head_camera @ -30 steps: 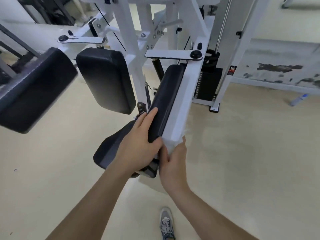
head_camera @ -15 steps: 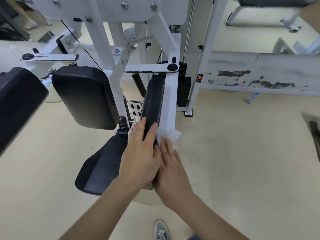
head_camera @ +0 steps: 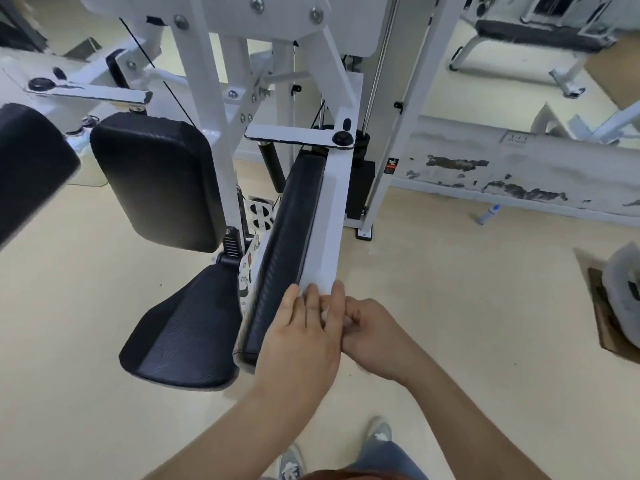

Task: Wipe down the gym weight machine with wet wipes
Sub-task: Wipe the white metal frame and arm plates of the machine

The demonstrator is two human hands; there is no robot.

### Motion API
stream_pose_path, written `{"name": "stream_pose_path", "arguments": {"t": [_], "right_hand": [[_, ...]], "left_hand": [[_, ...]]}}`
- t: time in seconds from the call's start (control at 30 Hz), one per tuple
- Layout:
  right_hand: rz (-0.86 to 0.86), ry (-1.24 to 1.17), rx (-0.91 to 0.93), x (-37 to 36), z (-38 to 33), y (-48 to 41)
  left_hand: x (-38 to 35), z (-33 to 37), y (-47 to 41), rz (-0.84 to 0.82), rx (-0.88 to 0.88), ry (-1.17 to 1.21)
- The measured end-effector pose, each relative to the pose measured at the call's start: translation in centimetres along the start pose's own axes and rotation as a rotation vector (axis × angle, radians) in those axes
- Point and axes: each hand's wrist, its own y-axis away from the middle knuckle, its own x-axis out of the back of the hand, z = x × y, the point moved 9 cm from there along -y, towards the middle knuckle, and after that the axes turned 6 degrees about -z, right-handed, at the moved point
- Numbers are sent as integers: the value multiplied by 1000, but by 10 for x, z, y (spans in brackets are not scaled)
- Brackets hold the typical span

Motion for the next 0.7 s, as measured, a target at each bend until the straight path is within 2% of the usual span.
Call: {"name": "stream_pose_path", "arguments": {"t": [0.1, 0.17, 0.27, 0.3, 0.37, 0.43, 0.53, 0.63, 0.7], "right_hand": [[42, 249, 186, 7, -1, -2], [141, 352, 312, 24, 4, -1], [288, 567, 348, 48, 10, -6], [273, 617, 354, 48, 10, -10], [126, 642, 364, 39, 14, -20], [-62, 575, 351, 29, 23, -26], [-291, 294, 256, 23, 38, -30], [-420, -21, 108, 21, 49, -34], [-419, -163, 20, 27, 54, -40]], "left_hand": [[-12, 3, 12, -66, 33, -27], [-21, 10, 24, -115, 16, -73], [-22, 10, 36, -111, 59, -112], [-17, 10, 36, -69, 98, -113], [-4, 14, 33, 25, 188, -88], [2, 21, 25, 62, 257, -38], [-6, 23, 12, 92, 363, 30], [-18, 16, 5, 134, 456, 32], [-21, 12, -8, 140, 511, -18]]}}
